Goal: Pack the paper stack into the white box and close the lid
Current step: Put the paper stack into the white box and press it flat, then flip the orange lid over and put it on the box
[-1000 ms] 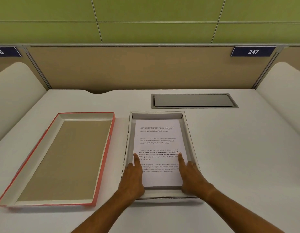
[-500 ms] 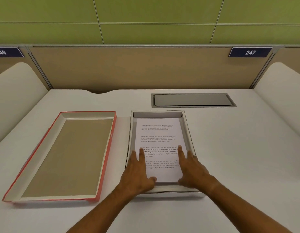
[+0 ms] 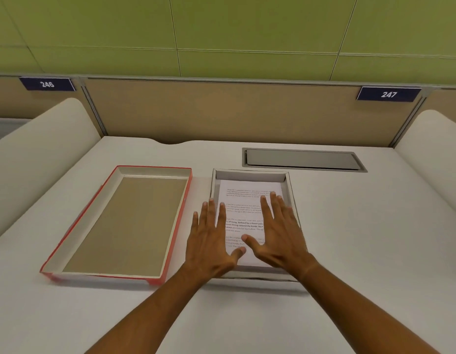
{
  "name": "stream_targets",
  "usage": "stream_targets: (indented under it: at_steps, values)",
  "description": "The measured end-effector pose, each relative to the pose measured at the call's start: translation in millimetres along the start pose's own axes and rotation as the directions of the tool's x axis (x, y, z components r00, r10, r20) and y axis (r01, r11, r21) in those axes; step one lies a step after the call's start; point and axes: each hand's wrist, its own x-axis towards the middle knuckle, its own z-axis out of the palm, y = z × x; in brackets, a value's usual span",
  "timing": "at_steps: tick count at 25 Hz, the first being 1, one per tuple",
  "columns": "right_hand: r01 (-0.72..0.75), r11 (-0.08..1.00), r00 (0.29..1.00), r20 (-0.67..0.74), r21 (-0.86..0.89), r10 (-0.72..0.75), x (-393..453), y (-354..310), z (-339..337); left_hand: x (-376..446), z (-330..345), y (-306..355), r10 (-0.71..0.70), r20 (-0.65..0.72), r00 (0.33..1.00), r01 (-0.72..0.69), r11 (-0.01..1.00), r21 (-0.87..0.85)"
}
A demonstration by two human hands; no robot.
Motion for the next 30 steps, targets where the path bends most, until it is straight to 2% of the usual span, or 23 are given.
stream_targets:
  at_steps: [8, 16, 25, 28, 30]
  values:
    - [0.085, 0.996, 0.996, -0.043, 0.019, -0.084, -17.4, -28.0, -0.8, -35.3, -26.3, -13.6, -0.078, -0.07, 0.994, 0.083, 0.994, 0.067]
    - [0.135, 0.99, 0.99, -0.041, 0.027, -0.134, -34.0, -69.7, 12.0, -63.0, -25.0, -49.6, -0.157, -0.014, 0.987, 0.158, 0.982, 0.1]
    - [-0.007, 1.0, 1.0, -0.024, -0.021, 0.006, 2.0, -113.7, 33.9, -23.9, -16.9, -107.6, -0.187, 0.118, 0.975, 0.185, 0.982, 0.025]
    - [-0.057, 0.998, 0.998, -0.026, -0.016, 0.057, 9.7, -122.6, 40.5, -7.3, -11.7, -124.2, -0.211, 0.071, 0.975, 0.21, 0.978, 0.022]
    - [-0.082, 0.996, 0.996, -0.021, -0.019, 0.082, 13.7, -126.4, 44.2, 0.3, -10.0, -130.3, -0.25, 0.062, 0.966, 0.254, 0.965, -0.062]
